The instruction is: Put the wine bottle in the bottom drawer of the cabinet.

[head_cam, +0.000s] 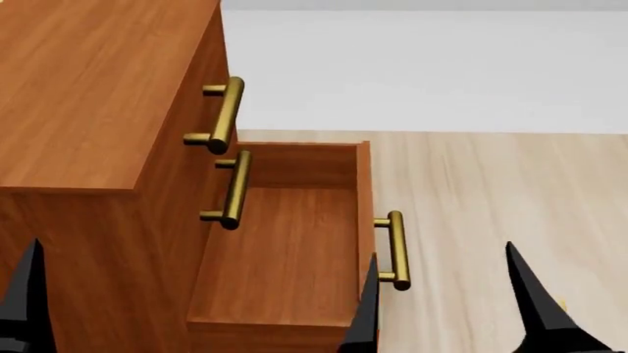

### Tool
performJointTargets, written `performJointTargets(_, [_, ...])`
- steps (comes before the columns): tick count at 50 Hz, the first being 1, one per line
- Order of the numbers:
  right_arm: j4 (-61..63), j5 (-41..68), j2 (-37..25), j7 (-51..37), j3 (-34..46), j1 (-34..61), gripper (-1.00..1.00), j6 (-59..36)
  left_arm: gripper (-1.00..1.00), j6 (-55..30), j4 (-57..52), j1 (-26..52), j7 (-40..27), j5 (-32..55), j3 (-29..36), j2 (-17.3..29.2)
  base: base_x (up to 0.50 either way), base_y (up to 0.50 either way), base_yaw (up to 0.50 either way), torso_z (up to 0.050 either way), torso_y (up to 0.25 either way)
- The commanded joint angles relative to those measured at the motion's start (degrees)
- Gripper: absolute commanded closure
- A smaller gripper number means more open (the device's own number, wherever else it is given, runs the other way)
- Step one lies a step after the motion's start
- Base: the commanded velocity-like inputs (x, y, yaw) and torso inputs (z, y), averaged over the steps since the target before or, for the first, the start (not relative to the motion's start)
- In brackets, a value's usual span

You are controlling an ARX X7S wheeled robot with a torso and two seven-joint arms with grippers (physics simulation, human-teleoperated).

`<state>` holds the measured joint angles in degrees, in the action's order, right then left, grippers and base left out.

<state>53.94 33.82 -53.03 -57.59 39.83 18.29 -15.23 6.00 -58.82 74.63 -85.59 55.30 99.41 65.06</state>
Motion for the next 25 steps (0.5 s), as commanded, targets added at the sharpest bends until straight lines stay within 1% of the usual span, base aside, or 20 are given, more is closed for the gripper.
performJointTargets(1, [-1.6, 1.2, -3.7, -1.8, -3.0, -3.2, -1.0, 4.1, -1.0, -0.4, -0.1, 0.2, -0.2, 0.1, 0.1, -0.5, 0.0, 0.0, 0.0, 0.0, 0.0])
performJointTargets(15, [-3.2, 4.3, -7.8, -6.1, -6.8, -7.2, -1.0, 7.2, -1.0, -0.5, 0.3, 0.1, 0.0, 0.2, 0.2, -0.9, 0.0, 0.0, 0.0, 0.0, 0.0])
performJointTargets(17, [-2.8, 4.6, -8.2, -7.5, -6.8, -6.8, -1.0, 5.2, -1.0, -0.6, 0.4, 0.1, -0.1, 0.4, 0.2, -1.1, 0.0, 0.0, 0.0, 0.0, 0.0])
performJointTargets(21, [-4.4, 7.1, -8.7, -9.0, -8.1, -7.9, -1.0, 6.4, -1.0, -1.0, 0.4, 0.1, -0.3, 0.8, 0.2, -1.9, 0.0, 0.0, 0.0, 0.0, 0.0])
performJointTargets(25, [-4.9, 8.8, -9.0, -10.9, -8.7, -8.4, -1.0, 5.7, -1.0, -0.6, 0.4, 0.1, -0.2, 0.8, 0.0, -1.5, 0.0, 0.0, 0.0, 0.0, 0.0])
